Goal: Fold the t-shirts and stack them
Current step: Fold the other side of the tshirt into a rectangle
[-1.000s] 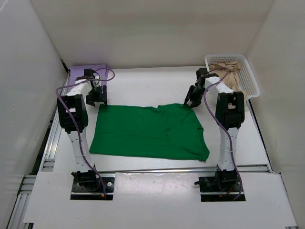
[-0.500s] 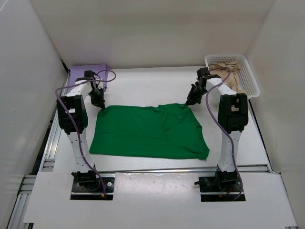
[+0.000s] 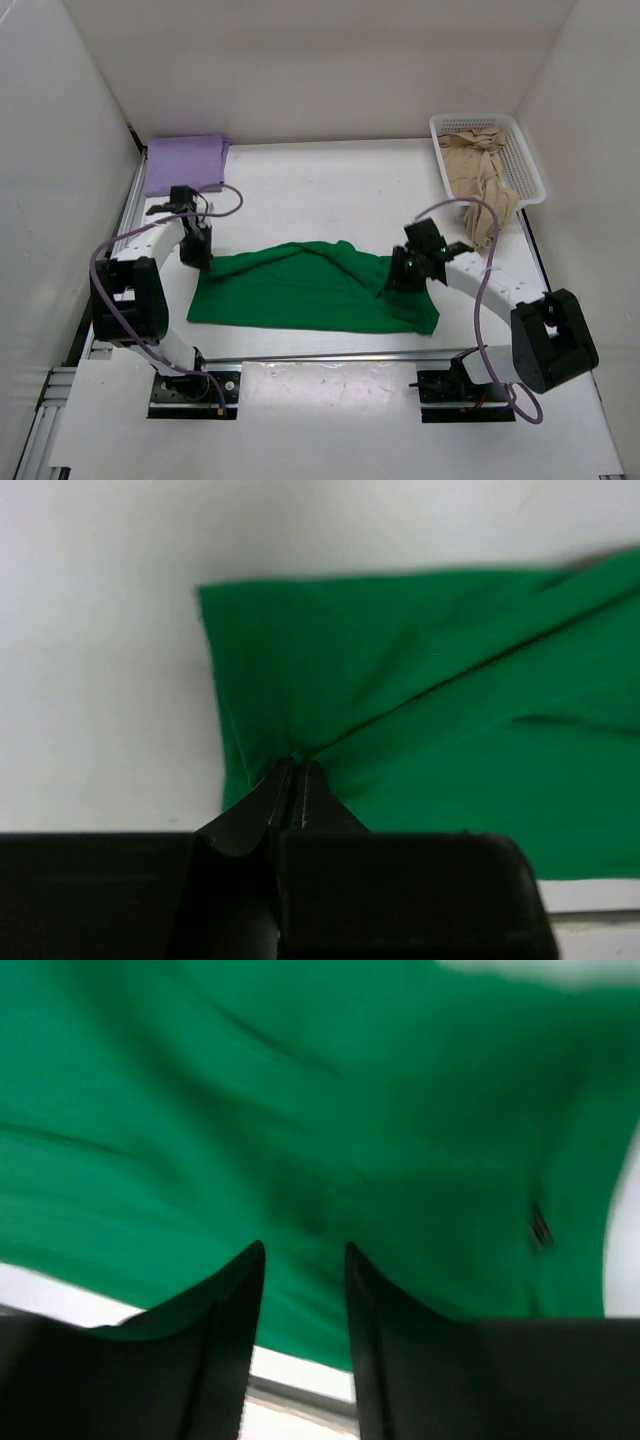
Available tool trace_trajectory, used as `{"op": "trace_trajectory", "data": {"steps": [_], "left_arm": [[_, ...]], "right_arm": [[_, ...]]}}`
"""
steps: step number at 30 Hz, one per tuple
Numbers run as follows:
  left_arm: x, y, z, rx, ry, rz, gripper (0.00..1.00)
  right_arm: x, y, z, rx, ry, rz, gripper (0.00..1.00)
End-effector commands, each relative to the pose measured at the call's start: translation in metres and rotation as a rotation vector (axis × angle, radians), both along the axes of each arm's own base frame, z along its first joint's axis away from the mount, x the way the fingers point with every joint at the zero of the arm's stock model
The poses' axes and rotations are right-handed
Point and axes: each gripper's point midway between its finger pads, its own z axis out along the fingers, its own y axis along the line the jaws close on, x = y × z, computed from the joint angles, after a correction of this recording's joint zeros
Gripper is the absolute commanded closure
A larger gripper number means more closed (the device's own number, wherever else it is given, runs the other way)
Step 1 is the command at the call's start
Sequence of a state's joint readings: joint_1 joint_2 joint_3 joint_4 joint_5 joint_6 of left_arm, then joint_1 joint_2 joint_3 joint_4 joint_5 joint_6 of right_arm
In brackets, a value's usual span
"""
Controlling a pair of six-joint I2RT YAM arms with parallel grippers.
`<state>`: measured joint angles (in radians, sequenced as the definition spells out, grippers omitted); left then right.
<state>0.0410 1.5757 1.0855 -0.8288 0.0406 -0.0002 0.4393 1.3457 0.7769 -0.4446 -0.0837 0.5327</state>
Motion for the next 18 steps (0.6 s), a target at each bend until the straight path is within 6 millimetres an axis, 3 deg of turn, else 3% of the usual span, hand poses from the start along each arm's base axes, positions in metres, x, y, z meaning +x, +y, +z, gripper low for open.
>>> {"op": "trace_trajectory", "data": {"steps": [1, 2, 3, 7, 11, 18], "left_arm": [[-0.029, -0.001, -0.029, 0.014, 0.096, -0.008, 0.9], [-0.03, -0.001, -0.031, 0.014, 0.096, -0.008, 0.9], [-0.031, -0.001, -0.034, 0.014, 0.096, -0.008, 0.9], [-0.027, -0.001, -0.032, 0.014, 0.091, -0.008, 0.9], [-0.016, -0.001, -0.026, 0.015, 0.067, -0.007, 0.9], [-0.017, -0.001, -0.029, 0.014, 0.076, -0.008, 0.9]], "right_arm": [[-0.019, -0.016, -0.01, -0.001, -0.007, -0.097, 0.55], [-0.019, -0.019, -0.005, 0.011, -0.029, -0.109, 0.55], [-0.013, -0.017, 0.012, 0.05, -0.093, -0.119, 0.55], [-0.008, -0.017, 0.036, 0.078, -0.175, -0.128, 0.53], [0.019, -0.013, 0.064, 0.068, -0.223, -0.15, 0.55], [0.058, 0.013, 0.026, 0.008, -0.016, -0.106, 0.61]]}}
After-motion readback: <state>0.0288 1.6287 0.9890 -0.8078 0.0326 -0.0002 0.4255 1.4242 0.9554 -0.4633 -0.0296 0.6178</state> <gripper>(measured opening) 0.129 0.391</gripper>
